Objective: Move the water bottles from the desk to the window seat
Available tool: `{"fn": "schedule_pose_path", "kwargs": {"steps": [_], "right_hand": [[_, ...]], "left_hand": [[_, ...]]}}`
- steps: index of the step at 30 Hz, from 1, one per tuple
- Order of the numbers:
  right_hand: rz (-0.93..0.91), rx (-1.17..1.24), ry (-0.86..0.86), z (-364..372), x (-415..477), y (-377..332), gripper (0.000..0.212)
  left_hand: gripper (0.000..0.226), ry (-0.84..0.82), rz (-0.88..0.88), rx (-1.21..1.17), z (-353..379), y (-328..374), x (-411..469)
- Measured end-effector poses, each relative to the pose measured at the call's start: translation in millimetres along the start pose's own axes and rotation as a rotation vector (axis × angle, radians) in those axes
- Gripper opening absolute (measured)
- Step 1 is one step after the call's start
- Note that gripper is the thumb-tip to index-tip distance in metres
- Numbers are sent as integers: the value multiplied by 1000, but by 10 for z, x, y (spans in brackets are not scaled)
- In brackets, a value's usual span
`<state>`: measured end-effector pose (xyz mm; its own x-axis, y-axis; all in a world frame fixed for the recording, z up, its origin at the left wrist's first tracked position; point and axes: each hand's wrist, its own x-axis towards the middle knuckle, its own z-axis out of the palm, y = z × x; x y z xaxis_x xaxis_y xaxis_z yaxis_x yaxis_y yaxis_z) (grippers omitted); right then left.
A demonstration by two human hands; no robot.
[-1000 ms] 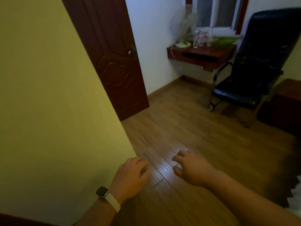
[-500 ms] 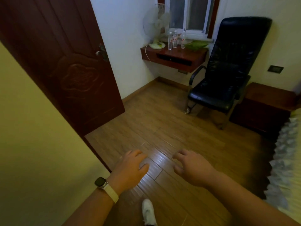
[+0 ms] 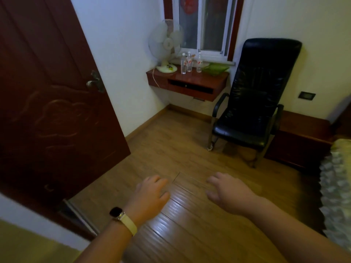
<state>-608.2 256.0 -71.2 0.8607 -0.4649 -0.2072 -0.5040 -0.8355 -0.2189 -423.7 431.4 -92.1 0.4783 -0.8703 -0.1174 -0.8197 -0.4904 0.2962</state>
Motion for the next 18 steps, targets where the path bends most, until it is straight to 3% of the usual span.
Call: {"fn": "schedule_pose_path", "kwargs": {"steps": [8,18], "right_hand": [[23,20,86,-357,898,-143,45],[34,85,19,-431,2293,264,46]], "left_hand": [[46,65,47,-55,-357,-302,765],[49,34,-28,-66,-427,-858,1925]]}}
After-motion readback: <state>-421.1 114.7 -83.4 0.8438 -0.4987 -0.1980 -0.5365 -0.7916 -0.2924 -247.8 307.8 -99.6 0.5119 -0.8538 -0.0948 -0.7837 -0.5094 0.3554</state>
